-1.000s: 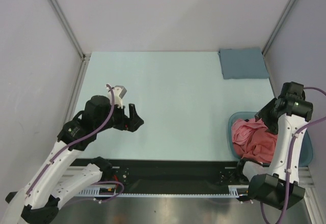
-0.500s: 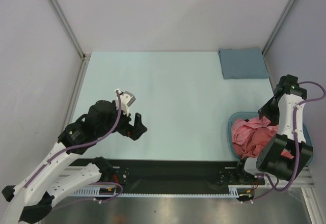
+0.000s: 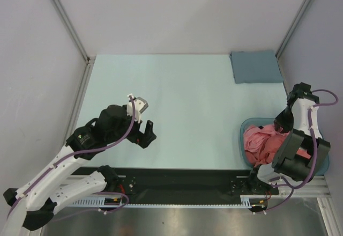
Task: Fold and stack the t-shirts
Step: Grab the tshirt from the pile
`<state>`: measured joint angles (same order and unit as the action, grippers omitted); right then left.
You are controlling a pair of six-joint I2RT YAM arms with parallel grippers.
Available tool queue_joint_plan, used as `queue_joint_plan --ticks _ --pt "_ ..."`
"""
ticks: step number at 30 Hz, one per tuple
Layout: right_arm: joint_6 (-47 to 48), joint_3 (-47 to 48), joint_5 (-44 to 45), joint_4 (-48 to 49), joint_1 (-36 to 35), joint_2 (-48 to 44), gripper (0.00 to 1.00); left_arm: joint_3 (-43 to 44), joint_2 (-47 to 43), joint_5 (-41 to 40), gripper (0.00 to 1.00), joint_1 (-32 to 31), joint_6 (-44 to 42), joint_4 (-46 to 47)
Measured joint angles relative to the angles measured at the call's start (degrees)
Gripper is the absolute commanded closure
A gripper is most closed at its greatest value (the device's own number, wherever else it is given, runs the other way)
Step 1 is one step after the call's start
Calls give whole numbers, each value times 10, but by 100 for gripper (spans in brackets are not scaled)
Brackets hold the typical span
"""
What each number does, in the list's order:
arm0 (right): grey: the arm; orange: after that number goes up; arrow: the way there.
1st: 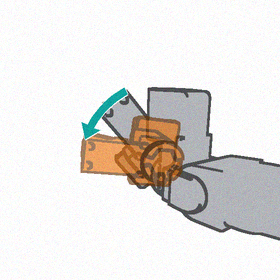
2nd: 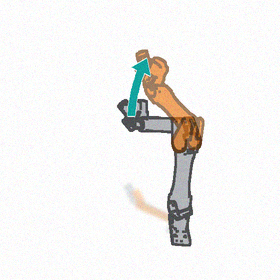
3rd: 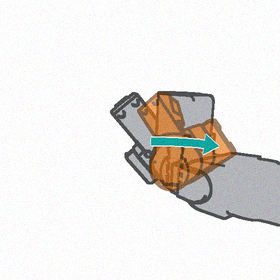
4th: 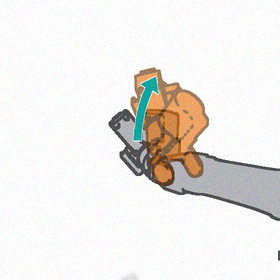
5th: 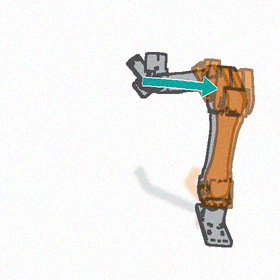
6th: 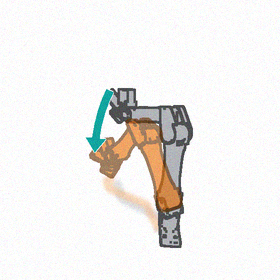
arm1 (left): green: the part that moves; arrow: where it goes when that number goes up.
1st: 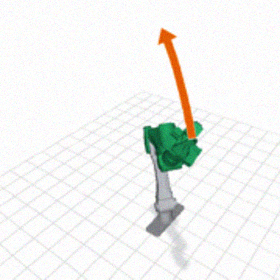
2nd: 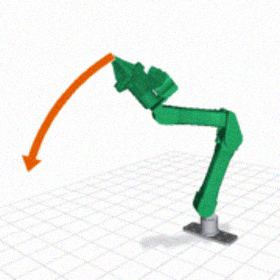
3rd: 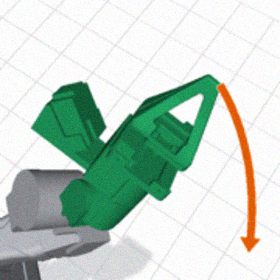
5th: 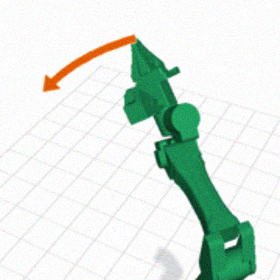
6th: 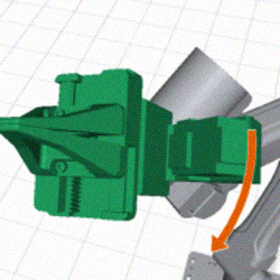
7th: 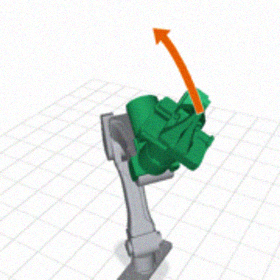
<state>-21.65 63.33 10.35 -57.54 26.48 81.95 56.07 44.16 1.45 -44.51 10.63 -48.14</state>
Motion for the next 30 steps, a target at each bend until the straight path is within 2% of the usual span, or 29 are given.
queue_joint_plan --ticks 1,3,4,10,14,21,25,30 --pt "4 1 1 0 0 0 84 1 0 -1 0 0 -2 0" --pt "9 5 4 -2 0 0 97 2 0 -3 0 0 -2 0" --pt "10 10 4 -5 0 0 100 3 0 -3 0 0 -2 0" --pt "-2 65 4 -40 -17 -37 100 10 3 -4 1 0 -2 0" --pt "-16 154 7 -90 -42 -81 100 16 3 -5 1 -2 -2 0" --pt "-48 355 19 -160 -93 -136 100 27 -1 -9 1 -4 5 -8" --pt "-58 503 16 -181 -142 -131 100 55 -2 -16 1 -4 17 -21" --pt "-59 688 -17 -158 -162 -104 100 88 -17 -32 1 -4 43 -22"
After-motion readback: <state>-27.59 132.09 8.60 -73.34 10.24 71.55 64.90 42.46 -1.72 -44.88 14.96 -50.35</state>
